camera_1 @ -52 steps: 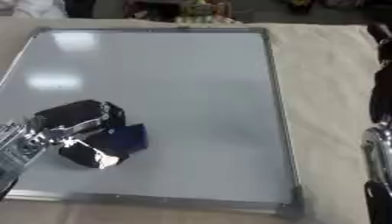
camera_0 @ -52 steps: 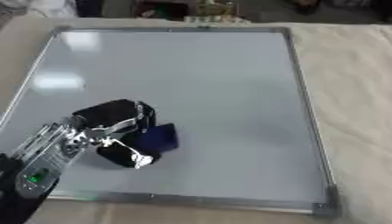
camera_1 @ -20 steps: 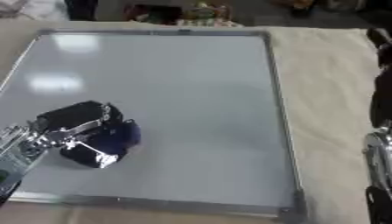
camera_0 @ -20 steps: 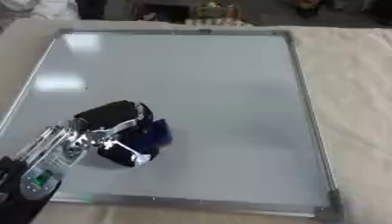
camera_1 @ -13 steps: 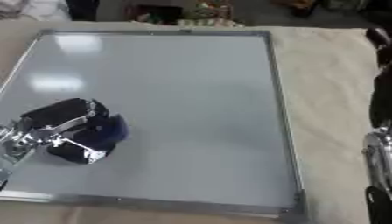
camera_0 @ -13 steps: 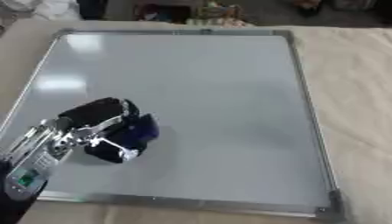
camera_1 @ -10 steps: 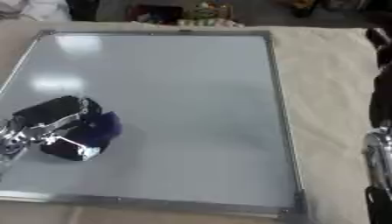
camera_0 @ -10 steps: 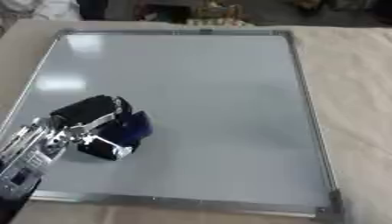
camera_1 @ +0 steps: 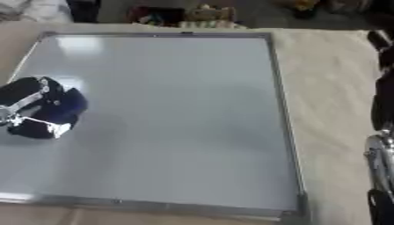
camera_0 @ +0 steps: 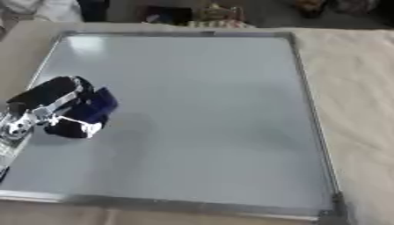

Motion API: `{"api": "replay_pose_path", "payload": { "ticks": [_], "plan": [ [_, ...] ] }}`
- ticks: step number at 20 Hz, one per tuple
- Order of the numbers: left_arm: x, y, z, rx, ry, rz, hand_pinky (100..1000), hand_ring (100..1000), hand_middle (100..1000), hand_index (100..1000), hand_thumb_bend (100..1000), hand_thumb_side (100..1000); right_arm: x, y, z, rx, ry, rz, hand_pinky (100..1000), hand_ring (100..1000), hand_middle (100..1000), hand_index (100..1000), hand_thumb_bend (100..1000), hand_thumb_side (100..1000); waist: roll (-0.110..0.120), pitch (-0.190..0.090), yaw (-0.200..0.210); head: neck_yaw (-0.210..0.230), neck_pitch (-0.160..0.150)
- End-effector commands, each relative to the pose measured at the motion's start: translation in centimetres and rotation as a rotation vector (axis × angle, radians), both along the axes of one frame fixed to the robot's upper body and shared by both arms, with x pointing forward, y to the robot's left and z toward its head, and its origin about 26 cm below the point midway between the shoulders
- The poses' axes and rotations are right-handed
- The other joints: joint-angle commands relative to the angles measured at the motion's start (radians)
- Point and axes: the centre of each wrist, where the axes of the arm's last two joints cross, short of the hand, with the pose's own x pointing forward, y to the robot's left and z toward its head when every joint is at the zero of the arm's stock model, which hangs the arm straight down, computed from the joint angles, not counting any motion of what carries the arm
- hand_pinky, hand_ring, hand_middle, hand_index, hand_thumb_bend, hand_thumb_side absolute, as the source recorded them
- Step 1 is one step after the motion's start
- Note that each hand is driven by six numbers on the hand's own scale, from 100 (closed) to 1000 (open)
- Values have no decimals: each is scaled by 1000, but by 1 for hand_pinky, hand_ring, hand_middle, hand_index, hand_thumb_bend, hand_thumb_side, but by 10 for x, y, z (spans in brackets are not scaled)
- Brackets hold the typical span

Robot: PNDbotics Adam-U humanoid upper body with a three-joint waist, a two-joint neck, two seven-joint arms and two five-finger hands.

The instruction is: Wipe the whiteboard clean with a brush.

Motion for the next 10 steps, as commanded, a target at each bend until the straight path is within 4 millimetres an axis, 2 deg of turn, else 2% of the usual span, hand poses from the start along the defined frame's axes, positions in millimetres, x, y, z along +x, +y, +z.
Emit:
{"api": "replay_pose_path", "payload": {
  "ticks": [1,5,10],
  "plan": [
    [10,24,17,-14,-38,95,502,558,422,100,134,233,-2,0,7,-16,-26,4,921,934,696,882,198,1000,-1,-15,-2,9,-17],
    [24,35,20,-40,-26,163,503,558,422,100,129,238,-2,-1,10,-22,-41,5,918,932,696,881,200,1000,-5,-9,-8,15,-22],
    [37,40,25,-75,-31,226,500,552,417,100,113,248,-1,0,13,-30,-64,10,916,931,697,879,206,1000,-12,-1,-12,26,-35]
  ]
}}
